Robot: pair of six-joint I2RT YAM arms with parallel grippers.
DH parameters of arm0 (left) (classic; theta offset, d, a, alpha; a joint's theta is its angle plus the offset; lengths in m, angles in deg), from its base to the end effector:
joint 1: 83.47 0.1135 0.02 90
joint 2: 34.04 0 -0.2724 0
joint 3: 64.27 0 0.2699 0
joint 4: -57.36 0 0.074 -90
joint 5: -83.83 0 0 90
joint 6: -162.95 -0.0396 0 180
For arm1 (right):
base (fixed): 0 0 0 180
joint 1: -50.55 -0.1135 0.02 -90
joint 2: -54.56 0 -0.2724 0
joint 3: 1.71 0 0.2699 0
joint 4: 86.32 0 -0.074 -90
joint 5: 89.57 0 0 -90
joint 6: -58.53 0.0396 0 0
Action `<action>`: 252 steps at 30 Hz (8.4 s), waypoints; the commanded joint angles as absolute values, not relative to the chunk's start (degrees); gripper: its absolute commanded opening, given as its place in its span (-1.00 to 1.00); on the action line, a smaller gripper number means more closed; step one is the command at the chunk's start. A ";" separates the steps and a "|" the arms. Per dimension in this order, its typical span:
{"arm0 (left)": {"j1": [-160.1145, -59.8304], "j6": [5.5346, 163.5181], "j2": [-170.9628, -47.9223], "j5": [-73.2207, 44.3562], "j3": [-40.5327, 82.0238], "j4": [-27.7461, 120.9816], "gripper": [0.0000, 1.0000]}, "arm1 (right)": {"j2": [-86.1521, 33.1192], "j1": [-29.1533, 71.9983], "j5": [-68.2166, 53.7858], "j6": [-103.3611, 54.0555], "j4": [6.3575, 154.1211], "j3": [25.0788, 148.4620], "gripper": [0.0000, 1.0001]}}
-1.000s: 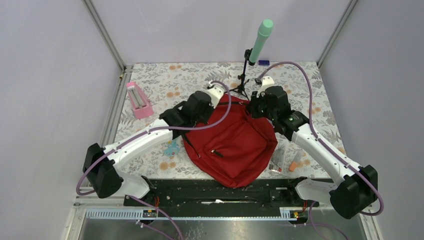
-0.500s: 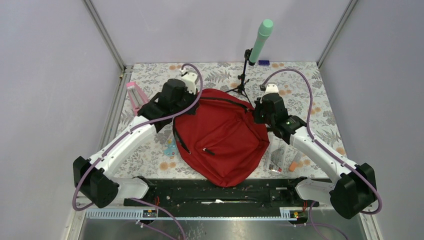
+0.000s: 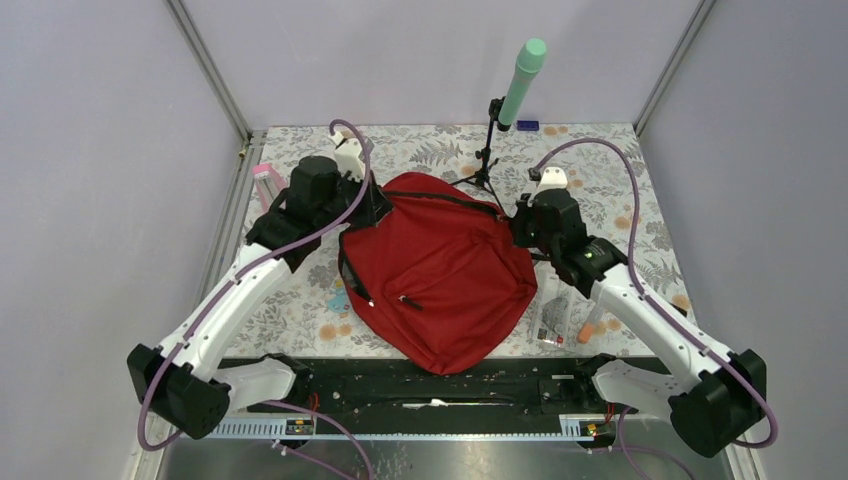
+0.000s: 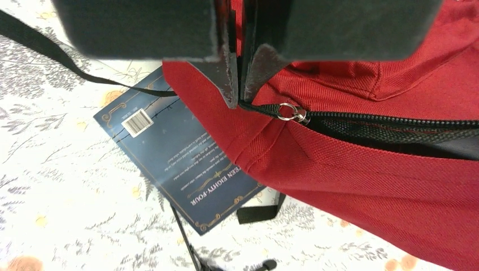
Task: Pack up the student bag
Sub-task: Unzip the student bag at the center of the board, then pick up the book from the center of the board.
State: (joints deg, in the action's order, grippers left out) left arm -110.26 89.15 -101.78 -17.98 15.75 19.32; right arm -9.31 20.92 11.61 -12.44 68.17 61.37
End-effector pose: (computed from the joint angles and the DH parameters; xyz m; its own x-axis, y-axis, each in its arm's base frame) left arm 0.2482 -0.1344 0.3740 -0.5415 -0.0325 -0.8400 0.4734 0.8139 -0.3367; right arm 0.2394 0.1273 0.3043 -0.4730 0.0990 -0.8755 -0.1901 0.9588 0.2111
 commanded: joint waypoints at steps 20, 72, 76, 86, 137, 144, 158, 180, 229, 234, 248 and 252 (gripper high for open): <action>-107.86 99.11 -88.41 -17.90 -1.09 24.78 -1.00 | -27.80 22.08 19.99 -24.18 54.52 93.61 -0.68; -100.28 93.34 -76.61 2.24 -2.91 21.93 0.97 | -39.83 -18.80 33.60 -2.98 72.79 87.21 0.82; -100.29 93.34 -76.85 2.52 -2.91 21.84 0.97 | -38.20 -18.80 31.92 -2.42 74.37 86.37 0.50; -100.25 93.16 -77.01 2.86 -2.82 21.75 0.98 | -29.07 -18.63 34.02 -5.68 80.32 77.53 0.14; -100.42 95.06 -79.28 -18.51 -4.12 27.99 0.97 | -0.73 7.29 50.48 -52.25 72.87 94.77 -1.00; -105.29 99.97 -78.87 -15.24 -10.01 30.00 0.97 | 0.70 12.21 49.95 -45.24 72.95 83.64 -1.00; -114.28 111.75 -81.19 -7.01 -25.57 38.90 0.97 | 6.18 17.43 45.01 -25.85 76.12 57.63 -1.00; -116.70 118.76 -91.44 -3.79 -35.01 53.99 0.57 | 12.64 17.42 40.42 -18.77 76.11 48.75 -1.00; -122.23 123.90 -115.34 -4.63 -28.06 73.69 0.38 | 11.94 17.41 37.37 -17.50 74.44 49.99 -1.00; -122.23 120.57 -117.15 -2.61 -24.73 72.97 0.57 | 12.02 17.46 37.08 -17.30 74.13 50.11 -1.00; -122.18 112.88 -127.13 -3.94 -16.28 72.21 0.61 | 12.53 17.38 36.45 -17.36 73.17 50.29 -1.00; -122.11 113.00 -127.66 -8.72 -16.85 75.83 0.41 | 12.89 17.42 36.55 -17.61 73.14 50.32 -1.00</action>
State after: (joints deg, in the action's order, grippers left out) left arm -122.00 114.97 -126.94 -4.61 -17.64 71.37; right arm 11.87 17.10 36.70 -18.08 72.56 48.46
